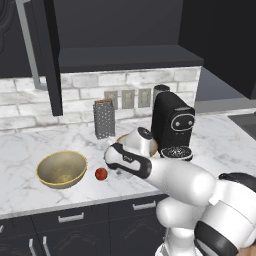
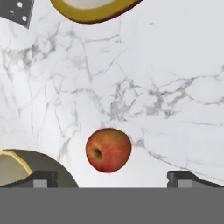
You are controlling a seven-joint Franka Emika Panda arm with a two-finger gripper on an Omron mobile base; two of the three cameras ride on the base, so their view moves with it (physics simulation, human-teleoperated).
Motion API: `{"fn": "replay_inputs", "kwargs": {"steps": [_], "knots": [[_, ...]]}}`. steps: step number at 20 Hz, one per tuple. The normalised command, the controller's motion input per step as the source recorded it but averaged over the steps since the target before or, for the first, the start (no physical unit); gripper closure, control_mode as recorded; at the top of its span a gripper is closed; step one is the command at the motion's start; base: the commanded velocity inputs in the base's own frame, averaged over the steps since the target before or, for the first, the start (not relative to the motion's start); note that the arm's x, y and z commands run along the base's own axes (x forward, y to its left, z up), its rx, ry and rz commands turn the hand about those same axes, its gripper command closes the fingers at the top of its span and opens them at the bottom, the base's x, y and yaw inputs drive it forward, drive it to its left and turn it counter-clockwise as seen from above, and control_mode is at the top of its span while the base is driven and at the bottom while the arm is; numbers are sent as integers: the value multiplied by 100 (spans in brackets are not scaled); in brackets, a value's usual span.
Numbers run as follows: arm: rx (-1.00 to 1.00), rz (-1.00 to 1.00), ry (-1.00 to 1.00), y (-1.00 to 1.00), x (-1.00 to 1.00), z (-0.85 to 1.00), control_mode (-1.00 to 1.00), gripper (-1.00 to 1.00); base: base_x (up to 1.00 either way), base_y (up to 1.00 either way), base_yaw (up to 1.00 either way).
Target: Pick both bowls and place them on the counter. Then place the garlic in one bowl and place the apple in the other bowl.
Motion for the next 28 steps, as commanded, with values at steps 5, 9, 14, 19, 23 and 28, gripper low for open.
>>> {"fn": "replay_inputs", "kwargs": {"steps": [5, 9, 14, 19, 23, 28], "knots": [[1, 0, 5, 6, 0, -16, -100, -100, 0, 0, 0], [1, 0, 6, 0, 0, -18, -100, -100, 0, 0, 0], [0, 0, 5, 0, 3, -16, -100, -100, 0, 0, 0], [0, 0, 2, 0, 17, -9, -100, -100, 0, 0, 0], [0, 0, 1, 3, 19, -5, -100, -100, 0, 0, 0], [0, 0, 4, 12, 7, -10, -100, -100, 0, 0, 0]]}}
